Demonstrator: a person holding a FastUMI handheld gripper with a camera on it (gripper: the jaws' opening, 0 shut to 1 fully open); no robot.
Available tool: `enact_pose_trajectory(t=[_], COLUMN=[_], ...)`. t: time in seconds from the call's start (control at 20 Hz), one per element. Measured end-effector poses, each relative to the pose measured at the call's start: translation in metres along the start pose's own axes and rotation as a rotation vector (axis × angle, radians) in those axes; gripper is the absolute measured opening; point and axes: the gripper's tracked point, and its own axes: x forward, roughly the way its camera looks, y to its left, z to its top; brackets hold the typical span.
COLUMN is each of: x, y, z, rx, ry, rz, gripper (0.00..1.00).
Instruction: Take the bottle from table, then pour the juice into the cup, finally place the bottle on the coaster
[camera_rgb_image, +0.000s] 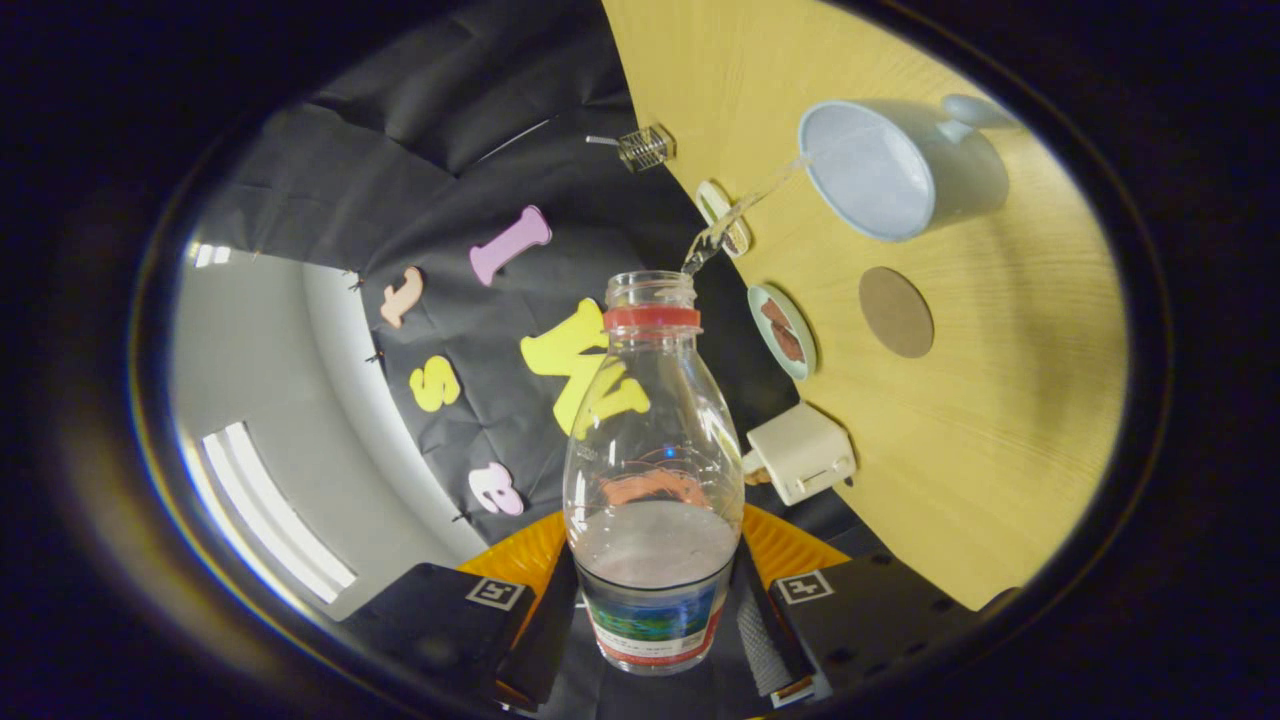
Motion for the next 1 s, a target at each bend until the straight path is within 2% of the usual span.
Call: enact_pose_trajectory(t=[0.6, 1.0], x=[0.003, 0.015], y=[0.018, 0.04], z=[0.0, -0.004], rx=[0.148, 0.191], ry=[-0.003, 0.011], rz=[0.03, 0.038], gripper=[0.76, 0.76])
